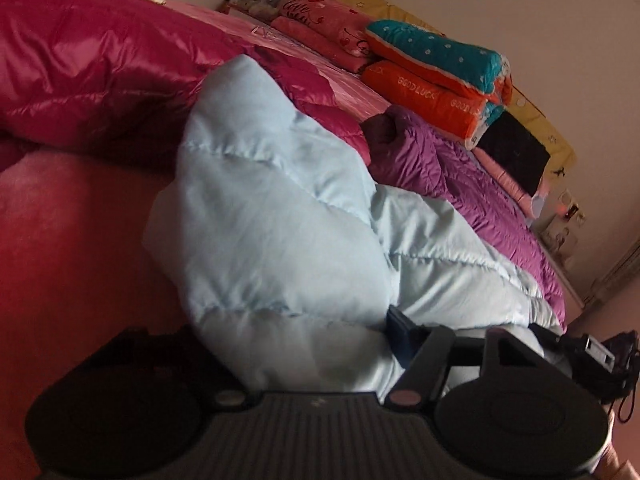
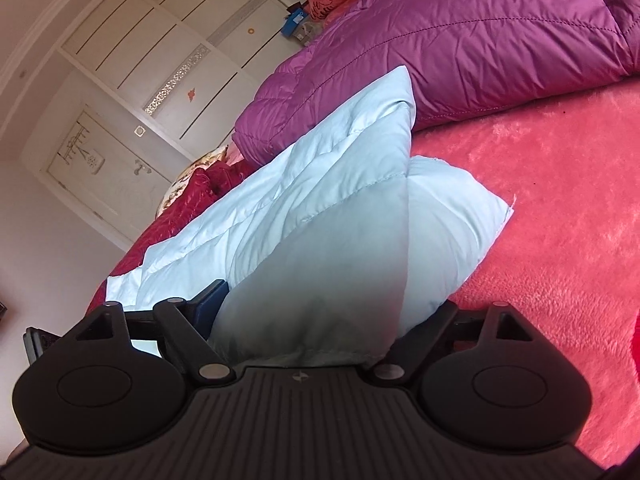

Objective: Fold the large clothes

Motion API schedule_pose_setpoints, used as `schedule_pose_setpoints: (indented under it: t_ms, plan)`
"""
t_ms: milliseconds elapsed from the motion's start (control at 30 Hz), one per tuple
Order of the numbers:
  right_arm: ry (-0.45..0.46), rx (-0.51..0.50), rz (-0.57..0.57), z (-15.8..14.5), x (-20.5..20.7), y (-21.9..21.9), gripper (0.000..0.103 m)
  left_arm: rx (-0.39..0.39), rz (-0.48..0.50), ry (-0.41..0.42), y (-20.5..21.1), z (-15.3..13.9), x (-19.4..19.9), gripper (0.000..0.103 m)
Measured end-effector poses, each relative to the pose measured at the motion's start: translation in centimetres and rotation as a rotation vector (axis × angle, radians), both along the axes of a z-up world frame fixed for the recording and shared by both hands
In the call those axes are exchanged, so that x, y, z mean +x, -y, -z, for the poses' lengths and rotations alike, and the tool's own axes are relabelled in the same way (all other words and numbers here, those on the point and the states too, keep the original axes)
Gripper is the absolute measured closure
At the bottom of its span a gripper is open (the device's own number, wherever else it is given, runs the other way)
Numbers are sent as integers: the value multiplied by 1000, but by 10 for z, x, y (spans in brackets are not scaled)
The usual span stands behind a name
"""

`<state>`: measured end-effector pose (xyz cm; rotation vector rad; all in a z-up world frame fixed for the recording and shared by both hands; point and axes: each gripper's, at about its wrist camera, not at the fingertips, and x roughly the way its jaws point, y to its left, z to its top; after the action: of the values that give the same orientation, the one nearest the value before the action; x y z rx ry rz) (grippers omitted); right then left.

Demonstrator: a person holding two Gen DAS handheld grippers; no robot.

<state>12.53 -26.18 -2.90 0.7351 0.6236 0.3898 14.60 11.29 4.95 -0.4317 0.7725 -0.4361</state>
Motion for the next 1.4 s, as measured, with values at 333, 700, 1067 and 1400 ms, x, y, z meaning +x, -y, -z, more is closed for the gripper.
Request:
schedule_pose_setpoints:
  t_ms: [333,700,1067,1400]
  plan:
    - [15,-123,90,-29,-26,-23,49,-34,-9,22,11,-10,-18,77]
    - [50,-426,265,-74,-98,-62,64,-43,52,40,32,-43,-58,84]
    - [114,-533,479,-110,-208,-51,68,-86,230,117,73,-97,-116,86]
    - [219,-609,675,-171,-308,-23,69,-130,395,270,114,-188,-158,86]
